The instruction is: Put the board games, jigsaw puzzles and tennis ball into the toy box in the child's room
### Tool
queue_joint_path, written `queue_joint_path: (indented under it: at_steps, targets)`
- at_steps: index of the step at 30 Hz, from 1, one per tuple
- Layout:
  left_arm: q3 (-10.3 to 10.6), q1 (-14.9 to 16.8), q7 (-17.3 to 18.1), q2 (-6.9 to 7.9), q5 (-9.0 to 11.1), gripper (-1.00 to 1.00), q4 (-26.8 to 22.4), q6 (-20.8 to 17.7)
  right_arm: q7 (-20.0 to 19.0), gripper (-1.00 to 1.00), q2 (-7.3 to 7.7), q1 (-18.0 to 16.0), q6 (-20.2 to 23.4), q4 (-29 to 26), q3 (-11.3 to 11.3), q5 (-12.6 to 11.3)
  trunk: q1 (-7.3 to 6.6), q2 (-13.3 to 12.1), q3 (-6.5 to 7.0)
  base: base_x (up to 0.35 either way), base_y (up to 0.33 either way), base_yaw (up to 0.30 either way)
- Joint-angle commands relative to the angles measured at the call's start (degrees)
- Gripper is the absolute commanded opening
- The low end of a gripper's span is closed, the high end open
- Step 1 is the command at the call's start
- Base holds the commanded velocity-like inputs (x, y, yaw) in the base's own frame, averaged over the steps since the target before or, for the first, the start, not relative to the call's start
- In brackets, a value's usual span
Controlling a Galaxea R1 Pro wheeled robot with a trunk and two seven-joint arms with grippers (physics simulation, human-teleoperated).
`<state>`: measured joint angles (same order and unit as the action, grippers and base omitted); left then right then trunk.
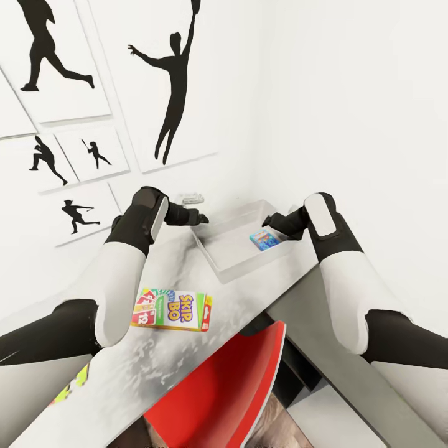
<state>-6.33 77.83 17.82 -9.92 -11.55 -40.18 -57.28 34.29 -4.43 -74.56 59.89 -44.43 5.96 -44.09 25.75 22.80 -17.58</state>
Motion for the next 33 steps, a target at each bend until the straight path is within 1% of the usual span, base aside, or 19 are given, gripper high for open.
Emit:
queue_joint_path:
  at_steps: [1, 10, 24, 33]
  targets:
    - [-0.35, 0.09, 0.49, -0.08, -0.58, 1.00, -0.08, -0.21, 0.60, 1.00, -0.09, -0.06, 0.11, -0.05, 0.19, -0.56, 0.03, 0.12, -0.20, 0.000, 0.000, 0.000]
    - [-0.35, 0.20, 0.46, -0.08, -0.51, 1.00, -0.67, -0.32, 0.54, 1.00, -0.42, -0.06, 0.11, -0.05, 0.26, -0.56, 0.03, 0.12, -1.00, 0.000, 0.000, 0.000]
    - [-0.27, 0.27, 0.54, -0.08, -0.42, 1.00, -1.88, -0.41, 0.26, 1.00, -2.13, -0.06, 0.11, -0.05, 0.28, -0.56, 0.03, 0.12, -2.29, 0.000, 0.000, 0.000]
    - [-0.27, 0.26, 0.58, -0.08, -0.41, 1.00, -3.91, -0.52, 0.25, 1.00, -2.40, -0.06, 0.11, -0.05, 0.28, -0.56, 0.03, 0.12, -3.12, 0.000, 0.000, 0.000]
